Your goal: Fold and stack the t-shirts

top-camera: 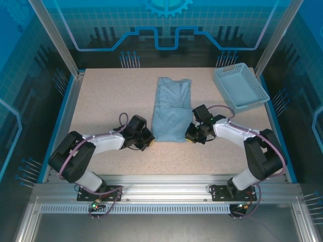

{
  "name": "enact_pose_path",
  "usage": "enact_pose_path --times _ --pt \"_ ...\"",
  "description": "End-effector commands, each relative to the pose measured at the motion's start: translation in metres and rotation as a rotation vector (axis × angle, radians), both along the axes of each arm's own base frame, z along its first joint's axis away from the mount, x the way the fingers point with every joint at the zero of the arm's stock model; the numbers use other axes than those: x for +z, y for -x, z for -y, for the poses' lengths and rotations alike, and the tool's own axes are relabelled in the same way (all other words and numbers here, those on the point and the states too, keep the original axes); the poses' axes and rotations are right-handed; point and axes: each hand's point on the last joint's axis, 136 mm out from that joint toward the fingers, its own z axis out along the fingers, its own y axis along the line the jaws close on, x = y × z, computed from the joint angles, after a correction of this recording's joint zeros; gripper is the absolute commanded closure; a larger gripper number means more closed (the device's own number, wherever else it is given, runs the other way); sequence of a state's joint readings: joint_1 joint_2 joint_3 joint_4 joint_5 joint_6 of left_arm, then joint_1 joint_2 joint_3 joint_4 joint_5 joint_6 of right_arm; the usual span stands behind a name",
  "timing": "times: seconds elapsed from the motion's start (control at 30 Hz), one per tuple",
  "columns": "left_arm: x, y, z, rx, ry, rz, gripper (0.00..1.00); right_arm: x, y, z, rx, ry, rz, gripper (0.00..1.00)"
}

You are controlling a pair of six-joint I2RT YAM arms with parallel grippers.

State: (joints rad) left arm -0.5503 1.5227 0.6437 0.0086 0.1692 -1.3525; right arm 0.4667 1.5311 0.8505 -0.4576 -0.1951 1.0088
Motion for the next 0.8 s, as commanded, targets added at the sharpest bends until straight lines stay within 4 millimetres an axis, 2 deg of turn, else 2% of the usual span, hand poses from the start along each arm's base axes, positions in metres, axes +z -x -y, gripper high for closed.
enact_pose_path --times 0.0,0.17,0.33,0.47,0.53,0.6,0.67,0.77 --pt "-0.003 0.020 -0.007 -0.018 -0.035 -0.006 1.00 -0.006 0.034 0.013 0.018 0.069 -0.052 1.00" --pt "0.001 0.049 -0.004 -0.073 -0.040 -0.001 1.00 -0.004 0.066 0.019 0.030 0.079 -0.061 1.00" --pt "0.008 0.087 0.004 -0.177 -0.060 0.014 1.00 0.001 0.099 0.023 0.047 0.081 -0.061 1.00" --pt "0.012 0.112 0.003 -0.211 -0.061 0.023 0.98 -0.001 0.119 0.029 0.034 0.078 -0.068 1.00" --pt "0.013 0.123 -0.002 -0.182 -0.050 0.022 0.66 -0.003 0.124 0.032 0.019 0.082 -0.072 1.00" --pt "0.015 0.127 -0.005 -0.148 -0.033 0.018 0.52 -0.004 0.128 0.035 0.012 0.088 -0.074 1.00" --pt "0.012 0.129 -0.007 -0.112 -0.012 0.002 0.47 -0.005 0.131 0.038 0.007 0.099 -0.079 1.00" --pt "0.010 0.125 0.002 -0.081 0.034 -0.009 0.43 -0.006 0.136 0.042 0.004 0.114 -0.087 1.00"
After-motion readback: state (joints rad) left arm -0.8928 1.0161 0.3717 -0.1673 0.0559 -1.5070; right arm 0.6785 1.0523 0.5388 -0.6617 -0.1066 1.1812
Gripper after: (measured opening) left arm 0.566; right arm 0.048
